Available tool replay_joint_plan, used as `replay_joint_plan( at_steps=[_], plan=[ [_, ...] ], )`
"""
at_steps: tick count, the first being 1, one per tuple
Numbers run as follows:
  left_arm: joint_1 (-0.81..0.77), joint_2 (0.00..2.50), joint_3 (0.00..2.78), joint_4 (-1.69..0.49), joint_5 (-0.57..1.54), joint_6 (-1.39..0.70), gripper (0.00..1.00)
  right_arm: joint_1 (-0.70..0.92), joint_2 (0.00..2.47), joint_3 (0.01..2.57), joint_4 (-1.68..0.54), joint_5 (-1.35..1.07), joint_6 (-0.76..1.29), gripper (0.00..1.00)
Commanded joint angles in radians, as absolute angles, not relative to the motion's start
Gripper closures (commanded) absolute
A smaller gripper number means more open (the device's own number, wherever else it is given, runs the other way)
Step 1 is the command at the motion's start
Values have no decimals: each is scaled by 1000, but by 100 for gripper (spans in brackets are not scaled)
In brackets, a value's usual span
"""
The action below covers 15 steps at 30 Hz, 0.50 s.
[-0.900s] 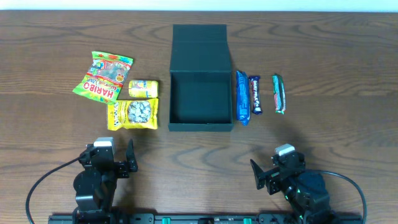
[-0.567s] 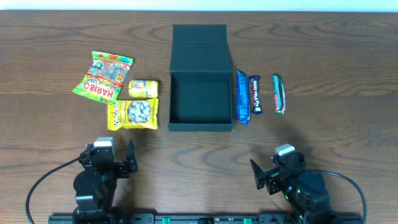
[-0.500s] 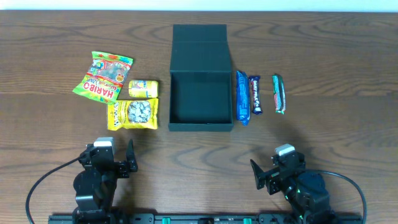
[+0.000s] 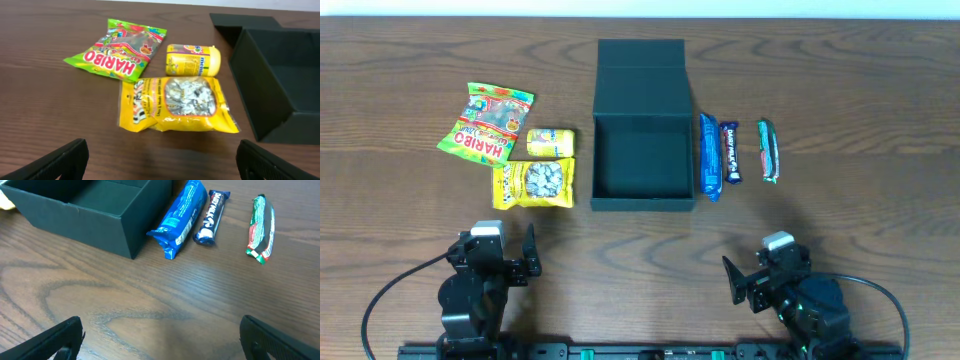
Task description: Pack container
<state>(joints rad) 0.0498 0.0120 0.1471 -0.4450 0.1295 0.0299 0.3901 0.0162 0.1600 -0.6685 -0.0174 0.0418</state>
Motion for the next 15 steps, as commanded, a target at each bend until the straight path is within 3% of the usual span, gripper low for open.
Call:
replay_joint_plan(
  at_steps=[1, 4, 8, 11, 15],
  plan=[
    [50, 4, 128, -448, 291, -138, 5, 381, 6, 155, -669, -4, 55, 1],
    [50, 4, 128, -439, 423, -369, 5, 381, 6, 155, -669, -4, 55, 1],
    [51, 4, 128, -268, 339, -596, 5, 381, 6, 155, -669, -4, 55, 1],
    [53, 25, 129, -99, 309, -417, 5, 381, 6, 155, -669, -4, 55, 1],
    [54, 184, 207, -82, 161, -286, 5, 381, 6, 155, -669, -4, 55, 1]
  ],
)
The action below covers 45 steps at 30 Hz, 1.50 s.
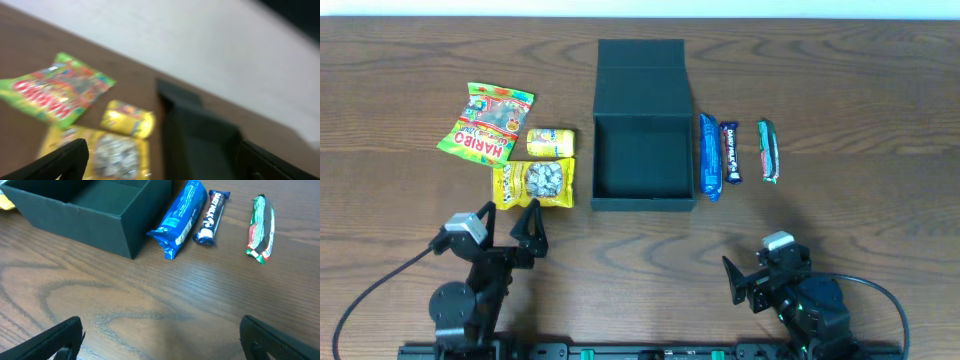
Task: Pack container
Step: 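Reach the left gripper to the Haribo bag and grasp it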
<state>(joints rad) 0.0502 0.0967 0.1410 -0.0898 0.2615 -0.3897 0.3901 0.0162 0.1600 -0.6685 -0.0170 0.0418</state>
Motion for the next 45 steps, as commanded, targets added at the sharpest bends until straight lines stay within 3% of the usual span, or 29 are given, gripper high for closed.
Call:
replay_joint_plan(
  at_steps=[1, 8, 11, 15, 30, 43, 45],
  plan=[
    [54, 257, 257, -84, 134, -238, 5, 381, 6, 155, -669, -4, 55, 1],
    [54, 978, 873, -421, -170, 39, 5, 381, 6, 155, -669, -4, 55, 1],
    [54, 1228, 1126, -568, -149, 147, 5, 381, 6, 155, -669, -4, 55, 1],
    [52, 1407, 1315, -570, -115, 146, 5, 381, 6, 155, -669, -4, 55, 1],
    [190, 1880, 1341, -387, -59, 129, 5, 381, 6, 155, -669, -4, 55, 1],
    [189, 2068, 1341, -311, 33, 203, 5, 381, 6, 155, -669, -4, 55, 1],
    [189, 2091, 1341, -294, 34, 202, 0, 381, 6, 155, -669, -4, 55, 1]
  ],
)
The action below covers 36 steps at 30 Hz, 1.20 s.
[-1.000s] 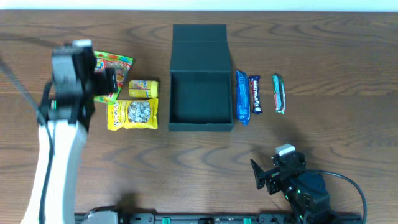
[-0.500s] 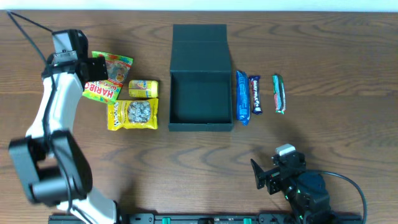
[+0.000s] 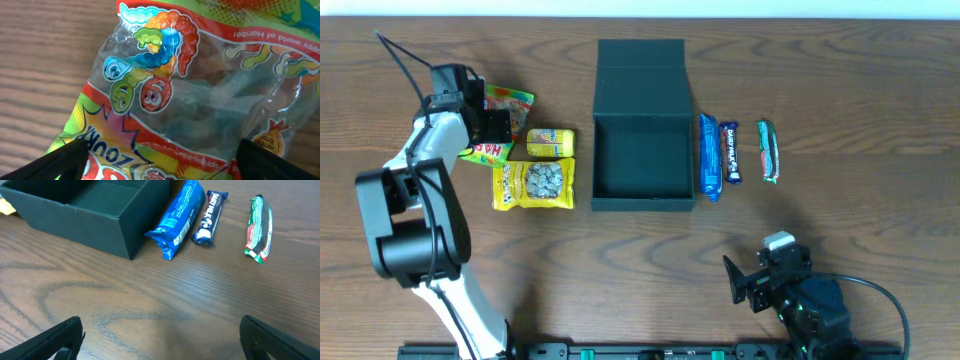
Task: Pack container
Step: 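Reach the left gripper to the Haribo bag and grasp it, then carry the Haribo bag with the left gripper and drop it into the box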
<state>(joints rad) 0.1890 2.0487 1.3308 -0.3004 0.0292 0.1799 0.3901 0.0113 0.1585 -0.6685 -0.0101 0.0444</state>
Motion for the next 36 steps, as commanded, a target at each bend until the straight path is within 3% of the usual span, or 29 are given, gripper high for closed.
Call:
replay_joint_plan(
  at_steps=[1, 5, 11, 19, 29, 32, 36],
  plan=[
    [189, 2106, 1341, -290, 34, 202, 11, 381, 6, 155, -669, -4, 55, 1],
    [189, 2134, 1341, -295, 44, 196, 49, 381, 6, 155, -669, -4, 55, 1],
    [189, 2123, 1348, -313, 45, 138, 94, 381, 6, 155, -669, -4, 55, 1],
    [189, 1998, 1397, -334, 1, 128, 94, 381, 6, 155, -669, -4, 55, 1],
    [132, 1675, 1444, -345, -5, 270, 94, 381, 6, 155, -669, -4, 55, 1],
    [74, 1634, 1444, -367, -7, 158, 94, 381, 6, 155, -669, -4, 55, 1],
    [-40, 1621, 1444, -462, -7, -175, 94, 381, 6, 155, -669, -4, 55, 1]
  ],
)
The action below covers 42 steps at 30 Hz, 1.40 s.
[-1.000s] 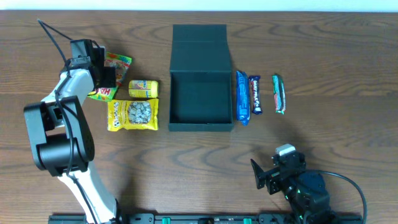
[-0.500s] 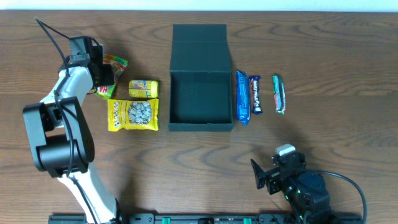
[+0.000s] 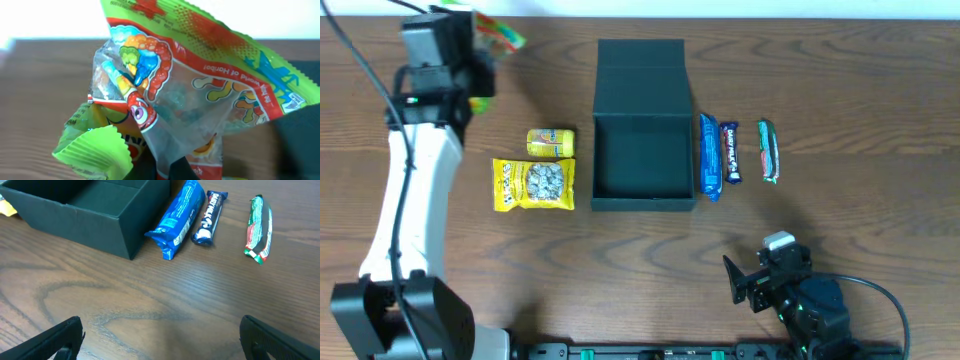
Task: Pack container
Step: 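Carry the Haribo bag with the left gripper and drop it into the box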
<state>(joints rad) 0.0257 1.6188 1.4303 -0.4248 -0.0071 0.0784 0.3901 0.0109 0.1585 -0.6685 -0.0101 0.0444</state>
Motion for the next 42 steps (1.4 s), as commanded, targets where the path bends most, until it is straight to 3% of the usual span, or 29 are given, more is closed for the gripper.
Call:
replay_joint_plan(
  at_steps=[1, 5, 15, 22, 30, 31, 33, 34, 40, 42],
  plan=[
    [-70, 1623, 1443, -492, -7, -266, 94, 381, 6, 155, -669, -4, 55, 1],
    [-194, 1641, 1443, -612, -12, -627, 94, 381, 6, 155, -669, -4, 55, 1],
    [-518, 1745, 1443, -634, -113, -905, 94, 381, 6, 155, -669, -4, 55, 1],
    [-551, 1779, 1443, -674, -33, -1079, 94, 381, 6, 155, -669, -4, 55, 1],
    [-561, 1779, 1443, -677, -33, -1111, 93, 381, 6, 155, -669, -4, 55, 1],
    [-562, 1779, 1443, -674, -33, -1083, 77, 381, 6, 155, -669, -4, 55, 1],
    [-562, 1778, 1443, -674, -32, -1013, 25, 381, 6, 155, -669, -4, 55, 1],
    [-562, 1777, 1443, -677, -32, -986, 5, 381, 6, 155, -669, -4, 55, 1],
    [-562, 1720, 1443, -651, -81, -830, 5, 381, 6, 155, -669, -4, 55, 1],
    [-564, 1707, 1443, -624, -106, -748, 0, 381, 6, 155, -669, -4, 55, 1]
  ],
)
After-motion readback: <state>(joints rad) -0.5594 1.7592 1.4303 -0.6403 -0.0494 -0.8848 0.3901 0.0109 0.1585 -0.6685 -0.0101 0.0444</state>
